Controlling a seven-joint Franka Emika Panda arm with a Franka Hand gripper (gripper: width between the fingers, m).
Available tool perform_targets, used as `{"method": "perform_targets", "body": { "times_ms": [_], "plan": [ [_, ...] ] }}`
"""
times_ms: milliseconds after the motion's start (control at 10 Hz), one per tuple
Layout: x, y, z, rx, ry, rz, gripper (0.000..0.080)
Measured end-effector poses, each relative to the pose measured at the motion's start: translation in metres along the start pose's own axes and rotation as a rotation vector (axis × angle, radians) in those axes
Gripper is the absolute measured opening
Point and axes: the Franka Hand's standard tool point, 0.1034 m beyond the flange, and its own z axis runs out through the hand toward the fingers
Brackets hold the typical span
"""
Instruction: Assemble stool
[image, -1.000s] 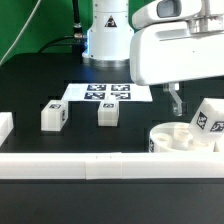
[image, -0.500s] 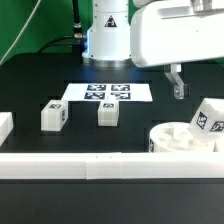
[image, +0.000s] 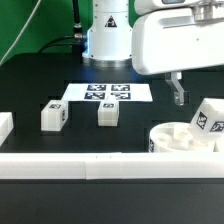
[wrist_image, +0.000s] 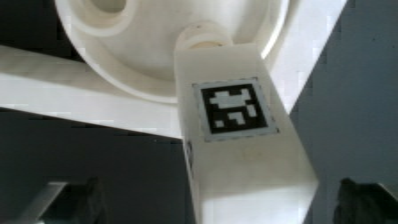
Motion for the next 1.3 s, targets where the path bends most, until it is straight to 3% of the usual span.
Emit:
{"method": "perform_targets", "body": {
  "times_ms": [400, 1000, 1100, 1300],
  "plan": [
    [-0.005, -0.006, -0.001, 0.042, -0.244, -0.002, 0.0649],
    [-0.001, -0.007, 0.015, 0.015, -0.237, -0.092, 0.0649],
    [-0.002, -0.005, 0.015, 0.016, -0.241, -0.097, 0.0616],
    [-0.001, -0.005, 0.015, 0.016, -0.239, -0.102, 0.0345]
  ]
}}
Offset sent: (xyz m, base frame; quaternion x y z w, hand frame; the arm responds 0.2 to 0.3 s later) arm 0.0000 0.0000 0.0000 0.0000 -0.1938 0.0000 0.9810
